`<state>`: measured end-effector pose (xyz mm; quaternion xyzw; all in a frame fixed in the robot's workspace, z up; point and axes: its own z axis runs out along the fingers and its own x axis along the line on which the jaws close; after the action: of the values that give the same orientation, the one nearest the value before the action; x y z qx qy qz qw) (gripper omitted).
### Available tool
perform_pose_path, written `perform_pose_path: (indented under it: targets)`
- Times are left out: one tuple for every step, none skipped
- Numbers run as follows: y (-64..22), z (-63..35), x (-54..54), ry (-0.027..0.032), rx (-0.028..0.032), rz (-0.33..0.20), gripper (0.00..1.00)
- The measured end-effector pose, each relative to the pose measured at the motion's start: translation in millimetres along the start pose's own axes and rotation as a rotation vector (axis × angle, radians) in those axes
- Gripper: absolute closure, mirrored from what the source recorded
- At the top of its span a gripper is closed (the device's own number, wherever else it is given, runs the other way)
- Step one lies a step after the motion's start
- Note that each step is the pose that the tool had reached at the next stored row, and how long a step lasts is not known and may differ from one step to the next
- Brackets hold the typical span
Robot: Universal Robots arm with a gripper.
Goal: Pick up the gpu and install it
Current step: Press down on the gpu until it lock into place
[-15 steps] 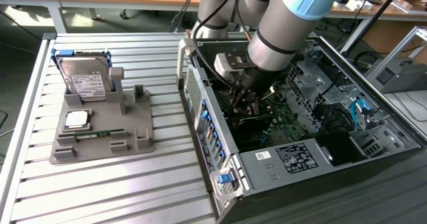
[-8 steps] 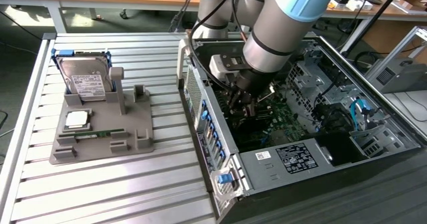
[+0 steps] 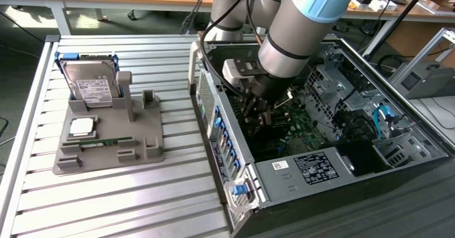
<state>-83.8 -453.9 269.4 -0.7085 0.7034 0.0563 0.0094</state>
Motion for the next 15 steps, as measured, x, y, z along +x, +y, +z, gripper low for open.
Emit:
perform_pose_path:
  targets:
    - [0.0,0.0,0.0,0.0056,0.0000,0.000,0.89]
    - [-0.1,0.1,0.0,0.0081,0.0001,0.000,0.89]
    - [-0.1,0.2,0.1,0.0101,0.0001,0.000,0.89]
    - [-0.1,0.0,0.0,0.0142,0.0000,0.001,0.89]
    - [-0.1,0.1,0.0,0.0168,0.0000,0.001,0.89]
    - [-0.1,0.0,0.1,0.0173,-0.0001,0.001,0.89]
    - [-0.1,0.1,0.1,0.0185,0.0001,0.001,0.89]
    - [-0.1,0.1,0.0,0.0207,-0.0001,0.001,0.89]
    - [0.0,0.0,0.0,0.0209,-0.0001,0.001,0.89]
    - [0.0,0.0,0.0,0.0209,-0.0001,0.001,0.89]
    - [0.0,0.0,0.0,0.0209,-0.0001,0.001,0.89]
    - [0.0,0.0,0.0,0.0209,-0.0001,0.001,0.89]
    - [0.0,0.0,0.0,0.0209,-0.0001,0.001,0.89]
    - [0.0,0.0,0.0,0.0210,-0.0001,0.001,0.89]
    - [0.0,0.1,0.0,0.0209,0.0000,0.001,0.89]
